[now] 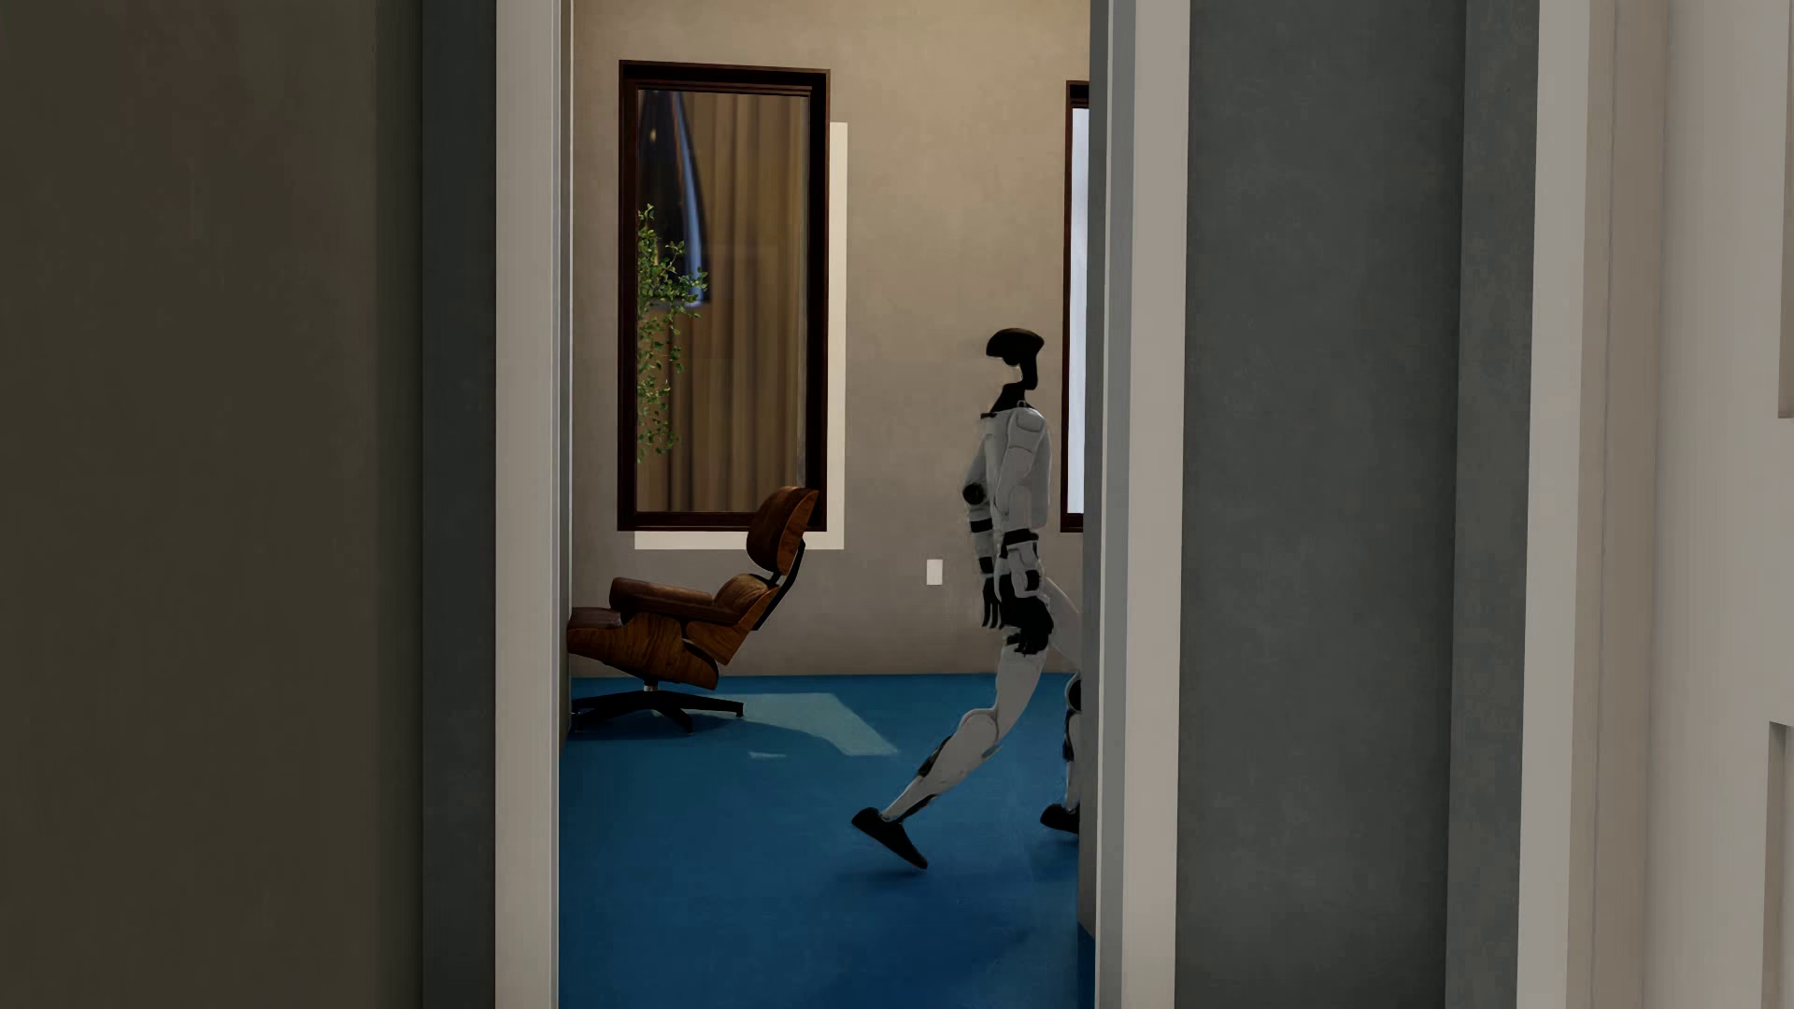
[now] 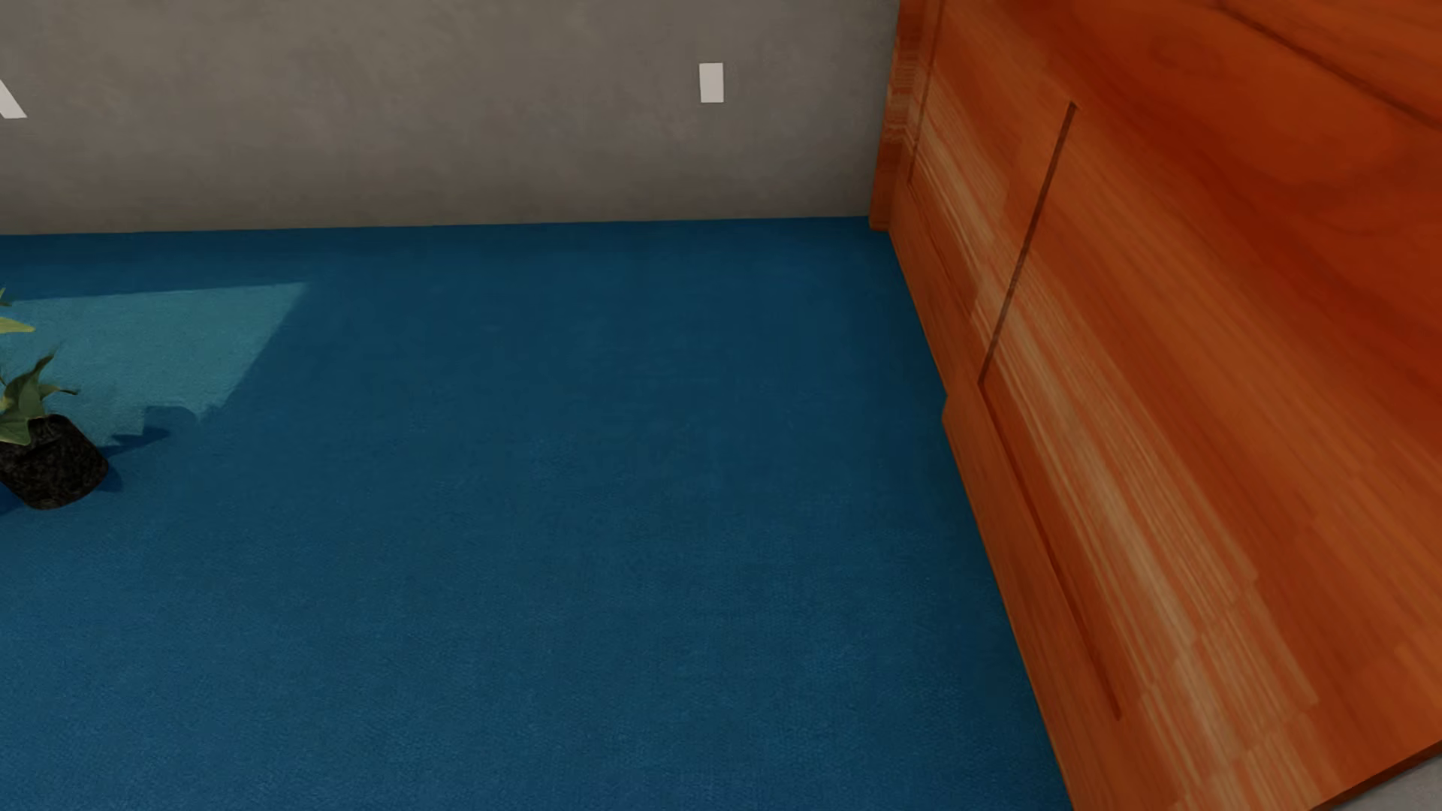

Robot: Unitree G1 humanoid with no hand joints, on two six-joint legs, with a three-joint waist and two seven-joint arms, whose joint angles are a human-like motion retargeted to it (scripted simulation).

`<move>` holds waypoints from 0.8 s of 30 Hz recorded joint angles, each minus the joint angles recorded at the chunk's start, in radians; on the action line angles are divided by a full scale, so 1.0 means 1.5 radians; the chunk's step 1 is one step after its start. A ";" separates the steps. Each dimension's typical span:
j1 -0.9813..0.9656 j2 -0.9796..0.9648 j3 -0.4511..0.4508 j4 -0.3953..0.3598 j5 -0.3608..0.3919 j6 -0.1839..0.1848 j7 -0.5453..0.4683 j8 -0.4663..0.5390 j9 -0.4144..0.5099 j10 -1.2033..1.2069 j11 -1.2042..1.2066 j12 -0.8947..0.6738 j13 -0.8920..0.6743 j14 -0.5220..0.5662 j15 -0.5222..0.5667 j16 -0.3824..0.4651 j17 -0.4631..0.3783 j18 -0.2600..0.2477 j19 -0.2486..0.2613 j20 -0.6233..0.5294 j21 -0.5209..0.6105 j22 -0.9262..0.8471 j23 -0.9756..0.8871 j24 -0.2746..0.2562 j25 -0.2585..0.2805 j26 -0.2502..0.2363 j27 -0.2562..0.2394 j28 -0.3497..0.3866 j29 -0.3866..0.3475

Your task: Circle the corner

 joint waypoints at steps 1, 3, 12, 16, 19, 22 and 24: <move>0.014 -0.017 0.008 0.001 -0.010 0.003 0.000 0.000 -0.003 0.004 0.026 -0.007 0.003 -0.020 0.095 0.001 0.002 0.000 0.000 0.009 0.008 -0.010 0.005 0.000 0.000 0.000 0.000 0.000 0.000; 0.040 -0.093 0.005 -0.009 -0.029 0.003 0.000 0.000 -0.012 -0.010 0.120 -0.023 -0.016 -0.048 0.291 0.007 -0.002 0.000 0.000 0.038 0.011 -0.041 0.003 0.000 0.000 0.000 0.000 0.000 0.000; 0.203 -0.385 -0.132 -0.025 0.019 0.061 0.000 0.000 0.070 -0.101 0.325 -0.200 -0.172 -0.137 0.013 0.113 -0.056 0.000 0.000 0.131 -0.135 -0.081 -0.185 0.000 0.000 0.000 0.000 0.000 0.000; 0.243 -0.385 -0.151 -0.020 0.055 0.070 0.000 0.000 0.067 -0.130 0.082 -0.227 -0.175 -0.168 0.063 0.123 -0.062 0.000 0.000 0.146 -0.113 -0.121 -0.189 0.000 0.000 0.000 0.000 0.000 0.000; 0.242 -0.347 -0.160 -0.028 0.045 0.053 0.000 0.000 0.036 -0.127 0.019 -0.219 -0.140 -0.192 0.097 0.115 -0.041 0.000 0.000 0.125 -0.111 -0.145 -0.138 0.000 0.000 0.000 0.000 0.000 0.000; 0.253 -0.292 -0.113 -0.043 0.028 0.013 0.000 0.000 0.011 -0.129 -0.039 -0.196 -0.108 -0.217 0.046 0.103 -0.016 0.000 0.000 0.109 -0.086 -0.131 -0.048 0.000 0.000 0.000 0.000 0.000 0.000; 0.274 -0.277 -0.068 -0.040 0.024 0.001 0.000 0.000 -0.002 -0.144 -0.056 -0.167 -0.099 -0.235 0.060 0.084 -0.008 0.000 0.000 0.104 -0.042 -0.081 0.012 0.000 0.000 0.000 0.000 0.000 0.000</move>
